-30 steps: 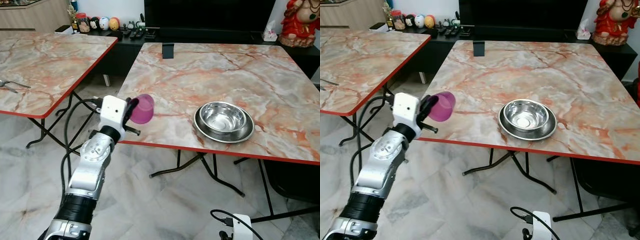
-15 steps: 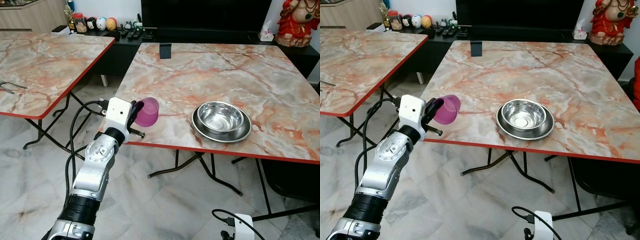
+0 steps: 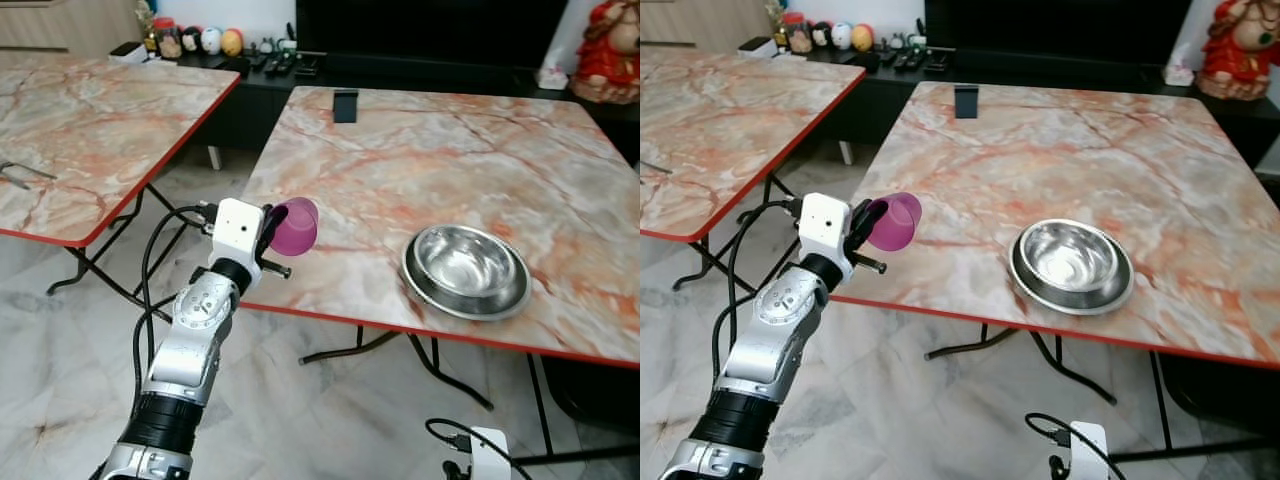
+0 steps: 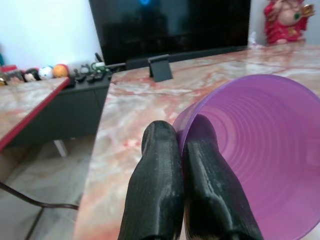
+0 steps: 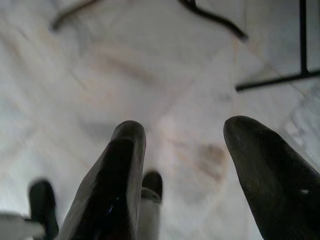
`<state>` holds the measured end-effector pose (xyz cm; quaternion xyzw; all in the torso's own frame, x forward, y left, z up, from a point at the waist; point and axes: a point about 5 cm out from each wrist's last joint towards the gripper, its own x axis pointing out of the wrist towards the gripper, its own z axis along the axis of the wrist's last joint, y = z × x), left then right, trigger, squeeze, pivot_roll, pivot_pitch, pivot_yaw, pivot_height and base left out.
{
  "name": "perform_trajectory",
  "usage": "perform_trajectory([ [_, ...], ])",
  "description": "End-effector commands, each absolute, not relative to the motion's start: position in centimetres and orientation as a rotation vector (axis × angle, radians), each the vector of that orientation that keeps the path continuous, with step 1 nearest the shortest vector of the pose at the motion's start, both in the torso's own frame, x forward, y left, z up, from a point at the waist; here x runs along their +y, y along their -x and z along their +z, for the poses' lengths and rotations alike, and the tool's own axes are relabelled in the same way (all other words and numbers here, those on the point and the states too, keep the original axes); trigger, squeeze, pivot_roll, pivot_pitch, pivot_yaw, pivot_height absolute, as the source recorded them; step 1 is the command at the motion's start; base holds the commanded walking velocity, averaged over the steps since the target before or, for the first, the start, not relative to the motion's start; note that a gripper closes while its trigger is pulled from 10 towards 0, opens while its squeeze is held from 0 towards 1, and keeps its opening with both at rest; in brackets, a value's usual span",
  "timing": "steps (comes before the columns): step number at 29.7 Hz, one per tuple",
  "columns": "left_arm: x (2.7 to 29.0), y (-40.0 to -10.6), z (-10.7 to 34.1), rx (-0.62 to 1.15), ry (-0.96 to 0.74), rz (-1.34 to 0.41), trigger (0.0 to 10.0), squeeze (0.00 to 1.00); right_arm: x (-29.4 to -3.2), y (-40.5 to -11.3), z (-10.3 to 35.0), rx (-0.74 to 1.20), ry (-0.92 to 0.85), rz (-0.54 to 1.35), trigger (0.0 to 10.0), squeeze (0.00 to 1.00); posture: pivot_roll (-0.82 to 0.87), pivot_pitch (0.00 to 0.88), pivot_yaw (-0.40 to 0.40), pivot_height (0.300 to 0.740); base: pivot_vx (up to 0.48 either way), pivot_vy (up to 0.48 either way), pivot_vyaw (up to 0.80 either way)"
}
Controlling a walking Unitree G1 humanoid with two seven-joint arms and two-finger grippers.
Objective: Setting the table
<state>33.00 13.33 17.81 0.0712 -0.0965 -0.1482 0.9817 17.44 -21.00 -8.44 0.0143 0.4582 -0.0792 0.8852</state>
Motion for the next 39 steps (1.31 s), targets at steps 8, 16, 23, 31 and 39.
perform_trajectory([
  [8, 11.8, -33.0, 18.6, -0.23, -0.124, -0.341, 10.0, 0.0, -21.9, -16.6, -8.6, 0.97, -0.012, -0.184, 10.0, 0.0, 0.15, 0.0, -0.039, 0.707, 0.38, 0.0, 0.0],
  [16, 11.8, -32.9, 18.8, -0.241, -0.074, -0.347, 10.0, 0.0, -22.1, -16.6, -8.6, 0.974, -0.003, -0.177, 10.0, 0.0, 0.15, 0.0, -0.047, 0.707, 0.173, 0.0, 0.0],
  [23, 12.5, -33.3, 19.5, -0.239, 0.023, -0.323, 10.0, 0.0, -22.1, -16.5, -8.6, 0.977, -0.001, -0.178, 10.0, 0.0, 0.15, 0.0, -0.051, 0.707, 0.0, 0.0, 0.0],
  [31, 12.9, -33.4, 19.8, -0.251, -0.004, -0.325, 10.0, 0.0, -22.2, -16.6, -8.6, 0.976, 0.003, -0.173, 10.0, 0.0, 0.16, 0.0, -0.053, 0.707, 0.0, 0.0, 0.0],
  [39, 12.9, -33.4, 19.7, -0.244, -0.036, -0.328, 10.0, 0.0, -22.2, -16.6, -8.6, 0.978, 0.007, -0.171, 10.0, 0.0, 0.16, 0.0, -0.057, 0.707, 0.0, -0.337, 0.0],
])
